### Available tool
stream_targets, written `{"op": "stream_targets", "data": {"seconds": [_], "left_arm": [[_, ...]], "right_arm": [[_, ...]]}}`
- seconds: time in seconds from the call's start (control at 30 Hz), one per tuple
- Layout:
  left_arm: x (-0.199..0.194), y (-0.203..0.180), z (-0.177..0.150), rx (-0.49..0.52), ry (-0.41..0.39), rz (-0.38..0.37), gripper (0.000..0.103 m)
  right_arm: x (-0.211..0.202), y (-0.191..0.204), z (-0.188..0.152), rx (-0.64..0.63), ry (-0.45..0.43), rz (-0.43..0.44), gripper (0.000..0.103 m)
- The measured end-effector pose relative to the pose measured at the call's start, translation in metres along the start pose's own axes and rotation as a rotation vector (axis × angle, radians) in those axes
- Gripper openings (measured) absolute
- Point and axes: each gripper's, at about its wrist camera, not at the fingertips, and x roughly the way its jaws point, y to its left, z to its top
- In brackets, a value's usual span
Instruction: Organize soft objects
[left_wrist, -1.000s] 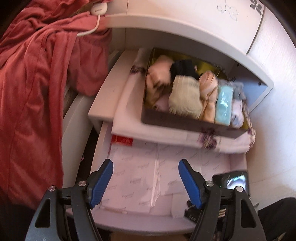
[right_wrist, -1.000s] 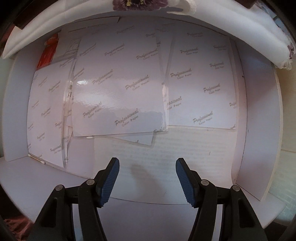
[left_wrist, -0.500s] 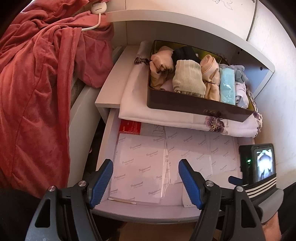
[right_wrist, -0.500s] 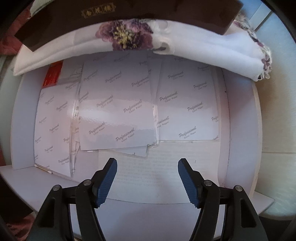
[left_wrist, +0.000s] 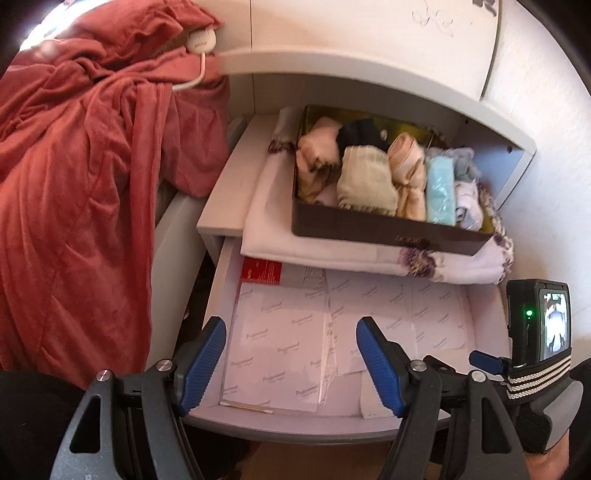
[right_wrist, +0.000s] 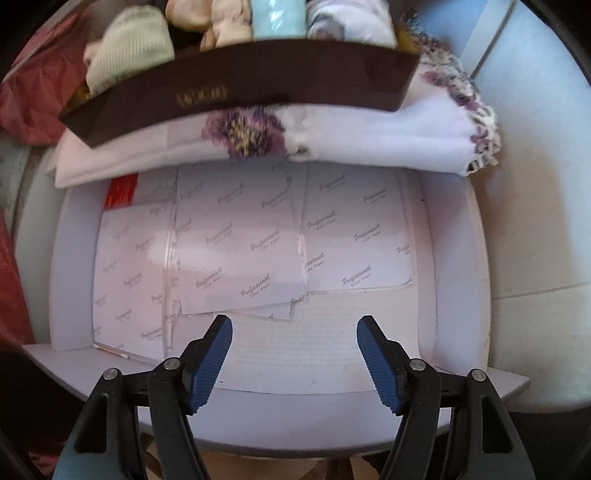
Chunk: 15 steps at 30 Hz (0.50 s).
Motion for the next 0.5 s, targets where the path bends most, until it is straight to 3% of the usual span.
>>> {"op": "stream_targets", "data": {"seconds": [0.27, 0.5], "left_arm": [[-0.05, -0.006, 0.006, -0.017, -0.118, -0.067, 0.074], [-0.1, -0.011, 0.008, -0.02, -0.207, -0.104, 0.074]], "right_arm": [[-0.067, -0.008, 0.0, 0.042, -0.217, 0.014, 0.071], [-0.164, -0.005, -0.014, 0.024, -0.493, -0.027, 0.084]]}}
